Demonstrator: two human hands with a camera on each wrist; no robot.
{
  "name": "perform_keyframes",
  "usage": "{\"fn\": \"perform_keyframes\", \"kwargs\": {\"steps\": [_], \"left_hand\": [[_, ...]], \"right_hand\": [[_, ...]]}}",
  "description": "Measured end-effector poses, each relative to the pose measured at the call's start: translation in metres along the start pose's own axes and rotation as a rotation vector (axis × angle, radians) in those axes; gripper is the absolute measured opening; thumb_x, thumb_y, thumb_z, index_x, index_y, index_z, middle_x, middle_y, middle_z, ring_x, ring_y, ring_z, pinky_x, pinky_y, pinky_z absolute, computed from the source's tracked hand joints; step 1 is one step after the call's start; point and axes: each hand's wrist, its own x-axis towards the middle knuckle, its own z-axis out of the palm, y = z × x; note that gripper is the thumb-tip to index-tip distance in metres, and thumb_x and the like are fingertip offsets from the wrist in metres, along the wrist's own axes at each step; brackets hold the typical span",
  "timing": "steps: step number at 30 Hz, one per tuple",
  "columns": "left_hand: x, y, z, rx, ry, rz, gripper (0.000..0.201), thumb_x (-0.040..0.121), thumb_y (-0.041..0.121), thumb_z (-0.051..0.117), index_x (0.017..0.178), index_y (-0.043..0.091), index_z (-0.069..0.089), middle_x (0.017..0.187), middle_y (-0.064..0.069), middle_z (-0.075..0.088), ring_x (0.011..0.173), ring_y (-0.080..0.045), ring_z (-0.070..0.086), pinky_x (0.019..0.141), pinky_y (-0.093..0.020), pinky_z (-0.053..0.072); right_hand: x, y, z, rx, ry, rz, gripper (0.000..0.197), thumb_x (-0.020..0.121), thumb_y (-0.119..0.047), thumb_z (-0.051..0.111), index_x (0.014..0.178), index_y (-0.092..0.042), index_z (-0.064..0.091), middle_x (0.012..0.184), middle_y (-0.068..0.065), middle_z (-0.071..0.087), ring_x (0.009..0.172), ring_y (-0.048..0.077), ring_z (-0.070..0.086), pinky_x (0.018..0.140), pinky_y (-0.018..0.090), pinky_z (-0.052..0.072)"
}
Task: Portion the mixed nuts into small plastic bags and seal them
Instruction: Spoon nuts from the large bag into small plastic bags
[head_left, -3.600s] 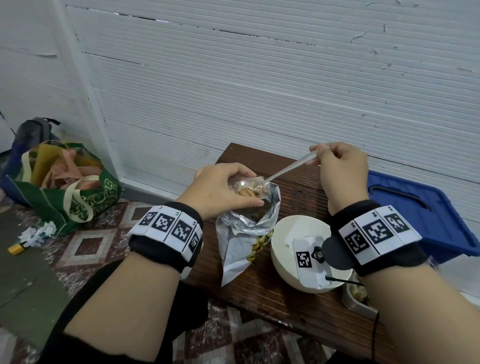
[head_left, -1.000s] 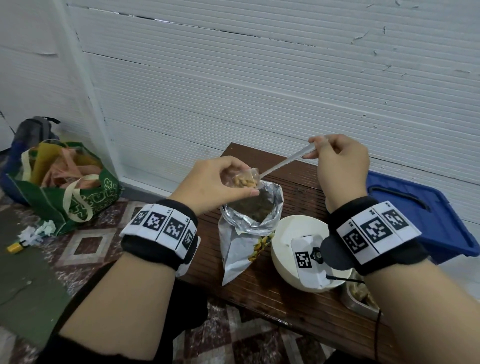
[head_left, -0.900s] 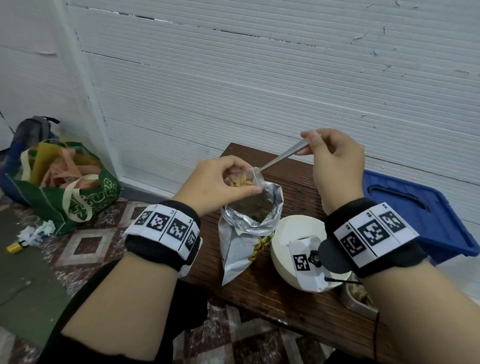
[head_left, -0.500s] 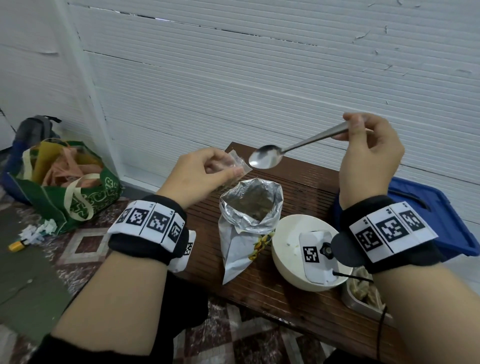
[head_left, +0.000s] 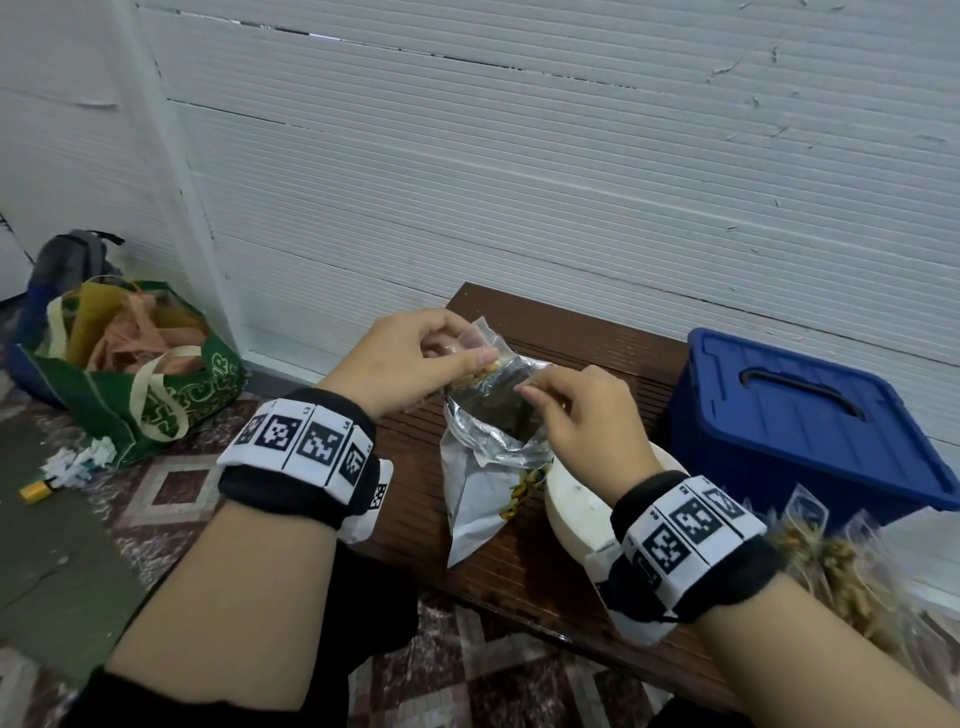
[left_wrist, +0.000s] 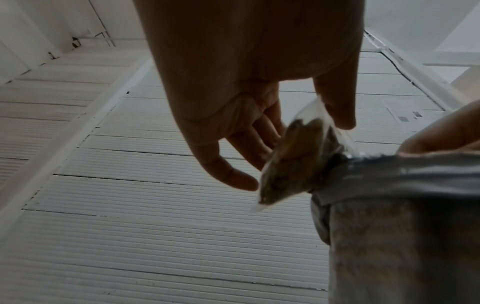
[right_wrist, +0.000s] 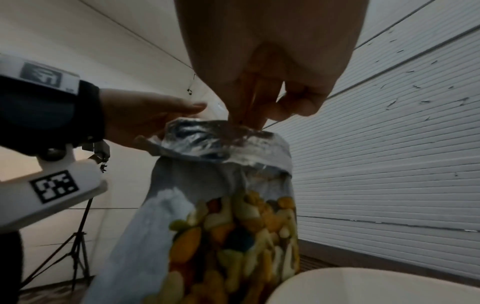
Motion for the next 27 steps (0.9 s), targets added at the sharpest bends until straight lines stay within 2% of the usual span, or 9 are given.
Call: {"fn": "perform_keyframes", "kwargs": {"steps": [4,7,9,12,14,16,22,25,27], "left_hand": [[-0.001,0.002,0.000,0.002,-0.003,-0.013,0.023,0.077,0.046,0.073,0.092,0.029,0.069,0.089,-0.001,0.073,0.085,-0.013,0.069,0.085,-0.045,0.056],[-0.002,0.004,0.000,-0.004,-0.004,-0.021,0.023,0.076,0.047,0.073,0.091,0.030,0.069,0.091,-0.003,0.073,0.088,-0.023,0.069,0.081,-0.052,0.055],[-0.003,0.003,0.000,0.000,-0.008,-0.021,0.022,0.076,0.047,0.073,0.091,0.031,0.069,0.091,-0.004,0.073,0.088,-0.024,0.069,0.081,-0.052,0.055],[-0.002,0.002,-0.001,-0.006,-0.007,-0.017,0.022,0.077,0.047,0.073,0.091,0.031,0.069,0.091,-0.005,0.073,0.088,-0.023,0.069,0.082,-0.044,0.056],[-0.001,0.000,0.000,-0.018,0.003,-0.007,0.023,0.077,0.045,0.074,0.093,0.028,0.068,0.090,-0.004,0.072,0.086,-0.018,0.069,0.077,-0.031,0.056],[-0.001,-0.001,0.000,-0.022,0.014,0.010,0.024,0.078,0.043,0.074,0.094,0.026,0.068,0.090,-0.002,0.072,0.084,-0.013,0.068,0.070,-0.018,0.054],[-0.002,0.001,-0.005,-0.003,0.031,0.005,0.023,0.073,0.046,0.075,0.089,0.036,0.063,0.091,0.005,0.068,0.083,-0.004,0.064,0.066,-0.009,0.050],[-0.002,0.000,-0.007,-0.016,0.029,0.002,0.030,0.066,0.047,0.078,0.090,0.035,0.064,0.091,0.008,0.067,0.083,-0.003,0.062,0.070,-0.013,0.049],[-0.002,-0.002,-0.008,-0.010,0.017,-0.002,0.042,0.060,0.052,0.077,0.095,0.030,0.068,0.092,0.008,0.068,0.087,-0.003,0.063,0.075,-0.017,0.050]], "right_hand": [[0.002,-0.001,0.004,0.126,-0.018,0.134,0.014,0.093,-0.022,0.059,0.087,-0.017,0.071,0.072,0.000,0.066,0.072,0.016,0.058,0.070,0.031,0.046],[0.005,-0.001,0.001,0.231,0.041,0.269,0.017,0.093,-0.019,0.058,0.084,-0.013,0.071,0.068,-0.002,0.066,0.063,0.007,0.056,0.059,0.011,0.039],[0.006,0.000,-0.003,0.287,0.115,0.353,0.019,0.094,-0.017,0.056,0.082,-0.014,0.070,0.069,0.000,0.066,0.063,0.008,0.055,0.055,0.006,0.037],[0.011,0.004,-0.013,0.366,0.250,0.486,0.020,0.095,-0.014,0.053,0.082,-0.014,0.069,0.068,-0.002,0.065,0.059,0.007,0.050,0.049,0.004,0.036],[0.014,0.009,-0.018,0.382,0.300,0.558,0.023,0.095,-0.014,0.052,0.081,-0.012,0.069,0.072,-0.004,0.066,0.060,0.002,0.049,0.050,0.002,0.036],[0.017,0.014,-0.021,0.373,0.325,0.612,0.027,0.095,-0.015,0.052,0.076,-0.012,0.070,0.080,-0.003,0.067,0.064,-0.001,0.049,0.053,0.004,0.036],[0.022,0.024,-0.034,0.389,0.383,0.700,0.031,0.094,-0.015,0.051,0.069,-0.014,0.070,0.077,-0.010,0.064,0.070,0.004,0.052,0.071,0.024,0.042],[0.026,0.027,-0.044,0.391,0.402,0.706,0.029,0.094,-0.014,0.051,0.075,-0.010,0.072,0.074,-0.013,0.063,0.074,0.002,0.053,0.079,0.026,0.043],[0.030,0.029,-0.053,0.377,0.433,0.694,0.030,0.094,-0.015,0.051,0.071,-0.012,0.070,0.076,-0.009,0.064,0.074,0.002,0.052,0.077,0.023,0.038]]}}
